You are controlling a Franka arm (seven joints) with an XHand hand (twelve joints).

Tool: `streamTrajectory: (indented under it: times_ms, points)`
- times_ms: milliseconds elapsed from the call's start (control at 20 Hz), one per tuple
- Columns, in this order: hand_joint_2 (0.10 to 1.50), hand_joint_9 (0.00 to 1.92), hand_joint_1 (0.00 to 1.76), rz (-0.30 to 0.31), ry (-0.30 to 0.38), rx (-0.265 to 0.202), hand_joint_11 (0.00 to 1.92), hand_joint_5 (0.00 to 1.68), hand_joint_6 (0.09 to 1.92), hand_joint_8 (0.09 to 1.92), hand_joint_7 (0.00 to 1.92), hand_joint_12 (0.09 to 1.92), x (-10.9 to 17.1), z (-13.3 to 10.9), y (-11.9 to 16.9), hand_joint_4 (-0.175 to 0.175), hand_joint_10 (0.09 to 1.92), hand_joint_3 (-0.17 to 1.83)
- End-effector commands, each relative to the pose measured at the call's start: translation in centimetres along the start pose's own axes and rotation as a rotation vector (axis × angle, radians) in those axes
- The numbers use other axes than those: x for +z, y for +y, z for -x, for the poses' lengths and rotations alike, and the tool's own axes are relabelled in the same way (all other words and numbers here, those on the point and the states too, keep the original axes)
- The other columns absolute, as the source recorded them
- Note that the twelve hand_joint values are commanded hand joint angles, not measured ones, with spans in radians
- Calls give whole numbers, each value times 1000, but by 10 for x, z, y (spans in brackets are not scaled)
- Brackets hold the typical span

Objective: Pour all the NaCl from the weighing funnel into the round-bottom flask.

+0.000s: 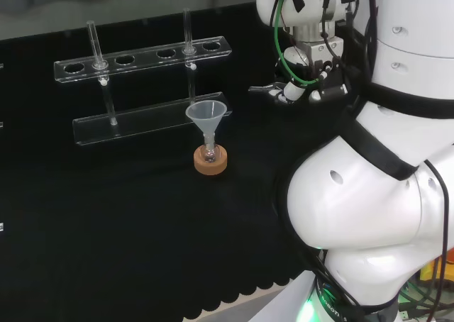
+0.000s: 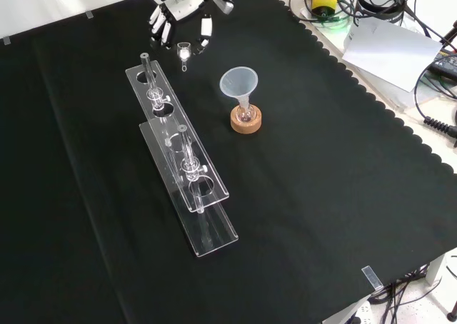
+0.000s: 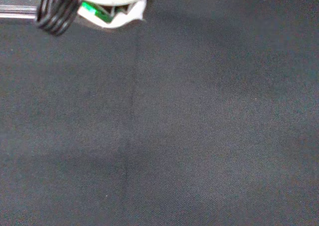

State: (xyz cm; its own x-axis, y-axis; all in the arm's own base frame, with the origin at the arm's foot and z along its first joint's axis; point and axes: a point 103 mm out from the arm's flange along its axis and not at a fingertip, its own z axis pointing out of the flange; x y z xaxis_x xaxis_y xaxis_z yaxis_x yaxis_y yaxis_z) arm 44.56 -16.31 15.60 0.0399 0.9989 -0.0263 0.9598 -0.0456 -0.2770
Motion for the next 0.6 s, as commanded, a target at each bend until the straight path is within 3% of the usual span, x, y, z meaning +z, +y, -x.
streamTrajectory:
  times_ms: [50, 600]
  points:
    - [687, 709, 1098, -24, -35, 0, 444, 1171, 861, 632, 409, 1280, -13, -12, -20, 175, 523, 678]
    - [689, 657, 1097, -42, -98, -30, 392, 1170, 861, 629, 386, 1302, -48, -28, -46, 175, 528, 675]
